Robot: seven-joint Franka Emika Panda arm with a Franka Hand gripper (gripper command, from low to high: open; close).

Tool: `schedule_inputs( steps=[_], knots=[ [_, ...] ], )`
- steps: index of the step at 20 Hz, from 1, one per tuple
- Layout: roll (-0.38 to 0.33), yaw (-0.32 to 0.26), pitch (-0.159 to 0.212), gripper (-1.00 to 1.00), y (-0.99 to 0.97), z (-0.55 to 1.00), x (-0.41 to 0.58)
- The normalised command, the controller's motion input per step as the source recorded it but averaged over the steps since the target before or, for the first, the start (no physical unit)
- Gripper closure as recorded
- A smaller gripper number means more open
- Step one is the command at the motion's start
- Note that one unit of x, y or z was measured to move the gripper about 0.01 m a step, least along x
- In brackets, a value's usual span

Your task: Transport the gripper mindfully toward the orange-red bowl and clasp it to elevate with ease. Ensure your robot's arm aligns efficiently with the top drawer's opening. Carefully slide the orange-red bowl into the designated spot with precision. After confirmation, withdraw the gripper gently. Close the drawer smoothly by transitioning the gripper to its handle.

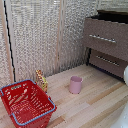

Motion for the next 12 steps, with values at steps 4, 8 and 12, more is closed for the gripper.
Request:
schedule_inputs(
  steps=[4, 8, 12],
  knots=[
    [0.034, -0.033, 0.026, 1.0, -0.73, 0.0, 0.108],
    [0.022, -0.003, 0.002, 1.0, -0.69, 0.0, 0.077],
    [0.002, 0.0, 0.008, 1.0, -0.64, 0.0, 0.001]
  ],
)
